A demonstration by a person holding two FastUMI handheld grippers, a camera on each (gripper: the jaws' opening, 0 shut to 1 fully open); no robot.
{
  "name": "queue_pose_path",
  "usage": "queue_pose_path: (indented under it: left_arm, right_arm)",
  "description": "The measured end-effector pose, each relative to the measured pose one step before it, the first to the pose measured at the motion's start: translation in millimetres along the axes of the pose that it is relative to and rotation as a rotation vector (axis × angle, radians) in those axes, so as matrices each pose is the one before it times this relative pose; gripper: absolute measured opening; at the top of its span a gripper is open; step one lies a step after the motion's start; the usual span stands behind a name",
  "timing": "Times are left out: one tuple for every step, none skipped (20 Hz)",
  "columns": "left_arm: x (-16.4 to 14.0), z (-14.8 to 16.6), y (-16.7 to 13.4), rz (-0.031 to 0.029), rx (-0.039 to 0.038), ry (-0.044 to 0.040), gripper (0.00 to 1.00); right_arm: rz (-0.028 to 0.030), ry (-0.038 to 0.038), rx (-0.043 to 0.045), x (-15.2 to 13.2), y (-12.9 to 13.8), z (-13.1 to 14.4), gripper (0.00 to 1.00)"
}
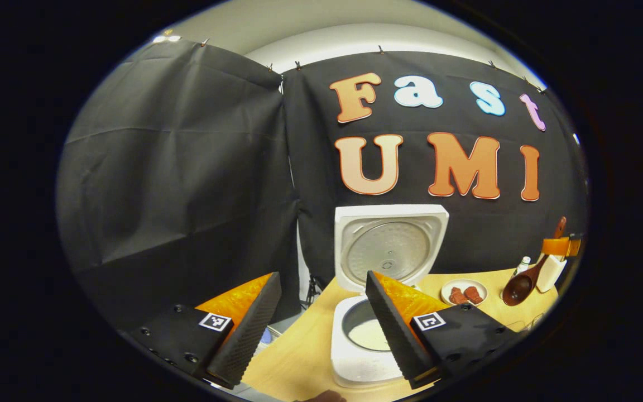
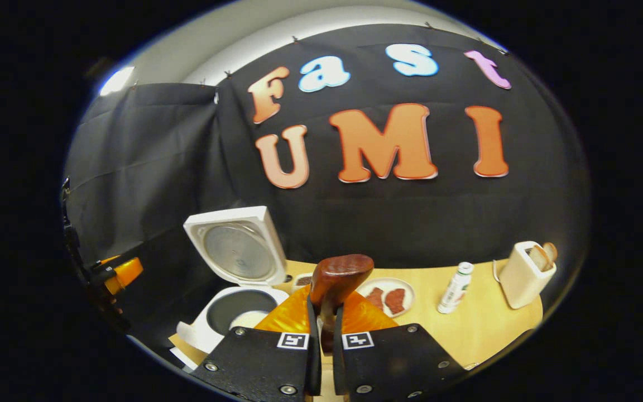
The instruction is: Close the left gripper, press the button to open the rice cooker; take a wooden spoon from the chopstick holder with the right hand, scoop a spoonful of rice and pour it into the rice cooker, then put the wooden spoon back into the chopstick holder.
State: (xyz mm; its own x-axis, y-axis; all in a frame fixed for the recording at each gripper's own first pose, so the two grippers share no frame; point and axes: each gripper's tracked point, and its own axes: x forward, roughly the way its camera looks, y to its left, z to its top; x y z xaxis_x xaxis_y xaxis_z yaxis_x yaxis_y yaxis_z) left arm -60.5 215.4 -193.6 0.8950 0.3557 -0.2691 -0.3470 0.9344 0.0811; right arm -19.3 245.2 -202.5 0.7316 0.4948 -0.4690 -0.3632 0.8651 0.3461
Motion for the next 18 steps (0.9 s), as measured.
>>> queue_pose_path:
  left_arm:
    - [-0.96,0.98,-11.23,-0.01197,-0.00010,0.00200,1.00]
    - [-0.53,0.95,-12.28,-0.01166,0.00234,0.00243,1.00]
    - [-0.41,0.44,-11.77,-0.01424,0.00400,0.00389,1.00]
    - [0.63,1.30,-12.83,-0.01554,0.00527,0.00528,1.00]
    - [-0.69,0.34,-12.75,-0.01486,0.00547,0.00283,1.00]
    - [0.23,1.50,-12.48,-0.01867,0.00414,0.00183,1.00]
    - [-0.50,1.65,-12.30,-0.01589,0.00313,0.00132,1.00]
    - [-0.31,2.60,-10.57,-0.01351,0.00178,0.00171,1.00]
    - [0.18,1.09,-9.00,-0.01299,-0.00048,0.00149,1.00]
    - [-0.52,2.71,-8.83,-0.01074,0.00000,0.00003,1.00]
    - [1.08,10.05,-6.06,-0.00704,0.00357,-0.00105,1.00]
    - [-1.81,3.70,-5.35,0.00002,0.00787,-0.00454,1.00]
    - [-1.38,4.55,-3.19,-0.00103,0.00918,-0.00735,1.00]
    - [-1.01,5.01,-3.05,0.00181,0.00973,-0.00893,1.00]
    - [0.36,4.77,-2.40,0.00094,0.00995,-0.00876,1.00]
    - [0.44,3.68,-1.88,0.00169,0.00995,-0.00757,1.00]
    - [0.40,2.56,-0.05,0.00247,0.00962,-0.00453,1.00]
    - [2.31,3.54,-0.09,0.00256,0.00682,-0.00282,1.00]
  right_arm:
    - [-0.03476,0.00783,0.02321,-10.66,-20.82,-5.06,0.08]
    - [-0.03602,0.00796,0.02258,-9.57,-22.16,-5.26,0.08]
    - [-0.03700,0.01152,0.01792,-7.66,-23.94,-7.74,0.07]
    - [-0.03878,0.00928,0.01568,-7.86,-23.13,-6.70,0.08]
    - [-0.03553,0.00886,0.01417,-9.12,-20.17,-4.64,0.08]
    - [-0.03254,0.00423,0.01509,-5.72,-20.41,-4.82,0.08]
    - [-0.03007,0.00667,0.01502,-3.19,-19.88,-5.04,0.07]
    - [-0.02700,0.01287,0.01419,-2.76,-17.40,-7.30,0.08]
    - [-0.02242,0.01427,0.01372,-4.63,-15.72,-6.72,0.08]
    - [-0.01954,0.00881,0.01589,-2.37,-14.21,-5.79,0.08]
    - [-0.01665,0.01331,0.01437,-0.21,-12.28,-10.94,0.08]
    - [-0.01492,0.01445,0.01312,-0.33,-11.49,-11.29,0.08]
    - [-0.01411,0.01171,0.01364,1.15,-8.52,-8.77,0.08]
    - [-0.00936,0.00969,0.01364,2.61,-7.90,-10.74,0.08]
    - [-0.01125,0.00359,0.01820,3.27,-6.86,-9.22,0.08]
    - [-0.00665,0.00467,0.02528,3.96,-5.93,-9.93,0.08]
    - [-0.00234,0.00608,0.03348,5.11,-3.35,-8.81,0.08]
    - [-0.00266,0.01117,0.03588,4.39,-3.55,-8.29,0.08]
